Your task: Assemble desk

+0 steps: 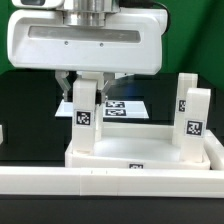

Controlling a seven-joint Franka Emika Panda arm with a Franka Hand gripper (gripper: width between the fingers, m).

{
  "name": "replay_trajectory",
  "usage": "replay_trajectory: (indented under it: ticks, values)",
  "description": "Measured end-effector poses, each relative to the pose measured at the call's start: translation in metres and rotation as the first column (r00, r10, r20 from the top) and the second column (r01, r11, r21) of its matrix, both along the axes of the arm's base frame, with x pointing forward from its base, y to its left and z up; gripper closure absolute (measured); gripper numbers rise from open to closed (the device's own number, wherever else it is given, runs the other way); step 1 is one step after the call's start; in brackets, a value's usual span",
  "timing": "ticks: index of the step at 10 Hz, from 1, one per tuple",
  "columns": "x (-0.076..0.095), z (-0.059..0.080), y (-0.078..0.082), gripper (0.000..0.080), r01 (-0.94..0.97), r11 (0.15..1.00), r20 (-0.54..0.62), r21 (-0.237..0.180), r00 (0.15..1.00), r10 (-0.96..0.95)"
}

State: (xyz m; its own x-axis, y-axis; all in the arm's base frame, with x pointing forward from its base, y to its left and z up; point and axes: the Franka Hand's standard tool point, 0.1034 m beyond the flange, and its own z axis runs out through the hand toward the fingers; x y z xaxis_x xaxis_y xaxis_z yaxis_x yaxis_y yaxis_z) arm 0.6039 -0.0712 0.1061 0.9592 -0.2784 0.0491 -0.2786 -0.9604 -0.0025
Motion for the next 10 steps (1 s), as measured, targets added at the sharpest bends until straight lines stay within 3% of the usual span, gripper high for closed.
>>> replay_trajectory:
  ticks: [3,6,10]
  values:
    - [0.0009,-0.0007,0.0001,0.0509,0.343,0.939,0.007,0.029,0.939,-0.343]
    - [0.0002,-0.0015,0.0005,0.0509,0.67,0.74,-0.012,0.058,0.742,-0.671]
    - [-0.0003,-0.0021,0.0008,0.0509,0.896,0.44,-0.041,0.067,0.443,-0.896]
